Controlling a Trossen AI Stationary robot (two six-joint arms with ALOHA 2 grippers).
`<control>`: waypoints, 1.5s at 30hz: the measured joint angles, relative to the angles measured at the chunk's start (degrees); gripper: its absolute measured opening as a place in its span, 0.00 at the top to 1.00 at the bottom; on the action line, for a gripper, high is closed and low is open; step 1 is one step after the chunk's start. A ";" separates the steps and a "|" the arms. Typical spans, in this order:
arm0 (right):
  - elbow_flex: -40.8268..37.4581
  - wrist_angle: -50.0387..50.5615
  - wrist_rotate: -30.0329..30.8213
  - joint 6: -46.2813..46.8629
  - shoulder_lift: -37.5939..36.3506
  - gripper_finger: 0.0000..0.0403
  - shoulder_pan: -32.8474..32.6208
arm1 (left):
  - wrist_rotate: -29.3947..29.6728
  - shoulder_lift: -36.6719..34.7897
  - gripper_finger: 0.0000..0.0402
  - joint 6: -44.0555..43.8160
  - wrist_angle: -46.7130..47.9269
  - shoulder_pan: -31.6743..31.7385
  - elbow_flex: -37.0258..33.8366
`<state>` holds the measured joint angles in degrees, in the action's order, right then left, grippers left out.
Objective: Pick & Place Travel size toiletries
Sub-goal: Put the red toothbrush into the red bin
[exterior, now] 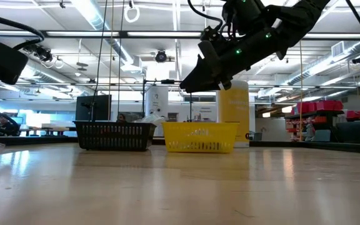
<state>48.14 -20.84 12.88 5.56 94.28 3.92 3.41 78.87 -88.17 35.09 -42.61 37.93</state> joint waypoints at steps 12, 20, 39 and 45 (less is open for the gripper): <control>0.00 0.00 -0.07 -0.02 0.00 0.52 0.00 | 1.85 0.00 0.50 4.61 2.64 -0.04 0.66; 0.00 0.02 -0.28 -0.02 0.02 0.53 -0.02 | 2.69 0.00 0.47 3.98 2.87 -0.04 0.13; 0.00 0.02 -0.24 -0.02 0.02 0.54 -0.02 | 5.10 2.47 0.48 4.66 3.29 -0.04 0.13; 0.00 0.06 -0.13 -0.03 0.04 0.52 -0.02 | 3.28 6.04 0.48 7.80 2.58 -0.04 0.42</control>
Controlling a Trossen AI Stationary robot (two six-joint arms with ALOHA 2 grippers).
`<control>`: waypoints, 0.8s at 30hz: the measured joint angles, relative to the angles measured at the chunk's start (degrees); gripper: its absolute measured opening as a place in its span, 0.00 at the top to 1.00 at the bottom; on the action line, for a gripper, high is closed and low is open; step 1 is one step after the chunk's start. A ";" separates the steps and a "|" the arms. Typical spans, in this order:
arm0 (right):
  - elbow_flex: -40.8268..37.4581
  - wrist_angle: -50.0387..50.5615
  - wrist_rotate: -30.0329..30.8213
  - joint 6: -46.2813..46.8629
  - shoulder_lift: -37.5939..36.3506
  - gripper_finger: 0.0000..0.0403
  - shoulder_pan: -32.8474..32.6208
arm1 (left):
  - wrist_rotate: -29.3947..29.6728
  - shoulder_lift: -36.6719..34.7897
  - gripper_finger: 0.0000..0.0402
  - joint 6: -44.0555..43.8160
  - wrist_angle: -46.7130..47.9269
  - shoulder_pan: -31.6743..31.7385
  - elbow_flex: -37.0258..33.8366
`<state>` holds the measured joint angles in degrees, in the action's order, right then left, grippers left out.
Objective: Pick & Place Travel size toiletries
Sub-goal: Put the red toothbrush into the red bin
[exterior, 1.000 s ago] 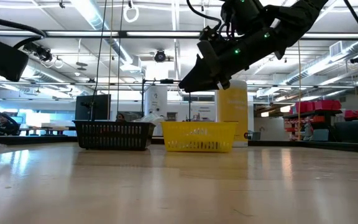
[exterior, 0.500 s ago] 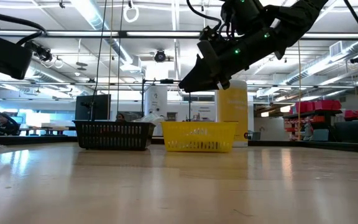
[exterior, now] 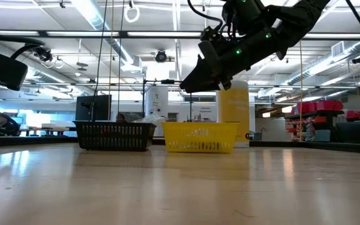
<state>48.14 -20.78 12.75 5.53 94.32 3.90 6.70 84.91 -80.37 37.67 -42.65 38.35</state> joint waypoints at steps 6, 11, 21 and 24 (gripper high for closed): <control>0.00 -0.04 0.11 0.00 0.00 0.53 0.00 | 0.07 0.07 0.50 0.09 -0.02 0.00 -0.11; 0.00 -0.05 0.11 -0.01 0.00 0.54 0.00 | 1.14 0.08 0.64 -1.19 0.24 0.00 -0.20; 0.00 -0.04 0.07 0.00 0.00 0.53 0.01 | 6.35 0.49 0.77 -4.63 0.32 0.00 1.58; 0.00 -0.02 0.05 -0.01 0.00 0.54 0.02 | 11.76 0.35 0.74 -2.34 -0.09 0.18 4.08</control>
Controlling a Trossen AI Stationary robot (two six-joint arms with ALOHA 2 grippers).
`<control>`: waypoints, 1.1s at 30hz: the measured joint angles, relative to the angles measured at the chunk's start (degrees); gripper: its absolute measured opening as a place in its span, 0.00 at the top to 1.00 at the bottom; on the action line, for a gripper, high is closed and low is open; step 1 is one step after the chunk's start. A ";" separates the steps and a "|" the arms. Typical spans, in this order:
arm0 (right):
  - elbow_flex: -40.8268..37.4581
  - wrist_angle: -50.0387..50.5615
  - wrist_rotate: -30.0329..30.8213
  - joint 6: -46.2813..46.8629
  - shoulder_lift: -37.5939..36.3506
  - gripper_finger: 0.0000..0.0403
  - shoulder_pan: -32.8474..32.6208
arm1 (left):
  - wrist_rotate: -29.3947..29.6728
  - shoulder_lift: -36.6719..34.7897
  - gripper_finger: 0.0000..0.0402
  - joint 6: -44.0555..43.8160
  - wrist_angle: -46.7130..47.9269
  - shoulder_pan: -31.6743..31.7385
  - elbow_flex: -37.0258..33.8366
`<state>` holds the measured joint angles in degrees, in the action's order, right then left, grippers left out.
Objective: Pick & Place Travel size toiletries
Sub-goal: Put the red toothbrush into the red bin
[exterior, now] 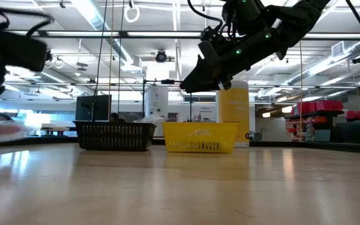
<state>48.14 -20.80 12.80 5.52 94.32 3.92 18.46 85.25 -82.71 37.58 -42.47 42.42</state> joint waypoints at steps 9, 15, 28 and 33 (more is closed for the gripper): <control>0.00 1.93 -3.24 2.67 0.00 0.53 0.00 | 8.89 0.00 0.78 8.67 1.33 5.56 5.57; 0.00 8.76 -7.41 4.21 0.00 0.54 -1.64 | 13.75 -0.03 0.75 20.34 2.69 12.08 9.23; 0.02 15.87 -7.43 4.78 0.00 0.53 -9.39 | 19.68 -0.17 0.75 53.64 10.44 27.77 27.07; 0.00 15.87 -7.45 7.86 0.00 0.53 -12.21 | 19.24 -0.17 0.75 65.46 10.14 37.96 27.82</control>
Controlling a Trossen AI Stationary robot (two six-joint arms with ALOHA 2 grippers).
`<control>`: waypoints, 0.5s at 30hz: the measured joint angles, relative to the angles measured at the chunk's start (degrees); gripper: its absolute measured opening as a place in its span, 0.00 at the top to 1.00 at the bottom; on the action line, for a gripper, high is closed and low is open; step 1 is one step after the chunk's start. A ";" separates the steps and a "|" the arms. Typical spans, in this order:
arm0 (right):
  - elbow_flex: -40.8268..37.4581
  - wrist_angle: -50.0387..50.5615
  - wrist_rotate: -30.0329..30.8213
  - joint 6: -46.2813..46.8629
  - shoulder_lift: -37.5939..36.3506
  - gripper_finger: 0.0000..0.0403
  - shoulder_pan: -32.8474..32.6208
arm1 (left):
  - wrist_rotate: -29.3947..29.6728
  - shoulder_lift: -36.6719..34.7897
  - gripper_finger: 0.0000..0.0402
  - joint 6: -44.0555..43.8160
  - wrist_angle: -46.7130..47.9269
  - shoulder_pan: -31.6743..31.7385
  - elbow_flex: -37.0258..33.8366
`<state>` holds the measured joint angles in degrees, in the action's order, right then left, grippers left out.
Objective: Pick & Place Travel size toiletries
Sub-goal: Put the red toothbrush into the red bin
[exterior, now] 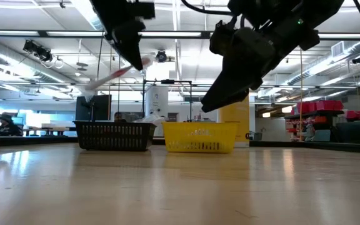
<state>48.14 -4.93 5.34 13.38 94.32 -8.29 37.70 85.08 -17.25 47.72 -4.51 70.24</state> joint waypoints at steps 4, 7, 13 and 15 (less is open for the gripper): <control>0.00 0.00 0.02 0.74 0.00 0.54 -1.45 | -3.78 0.00 0.75 8.29 -3.21 9.01 -1.41; 0.01 0.00 0.02 0.75 0.00 0.54 -1.89 | -9.15 0.00 0.75 16.12 -9.40 15.22 -3.08; 0.00 0.00 0.09 0.75 0.00 0.53 -1.89 | -15.50 0.33 0.75 33.95 -25.13 23.68 -6.60; 0.00 0.00 0.11 0.75 0.00 0.53 -1.89 | -20.97 0.31 0.74 36.54 -27.98 26.05 -7.71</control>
<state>48.14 -4.93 5.45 14.13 94.32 -10.17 16.72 85.38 19.30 19.74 21.54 62.53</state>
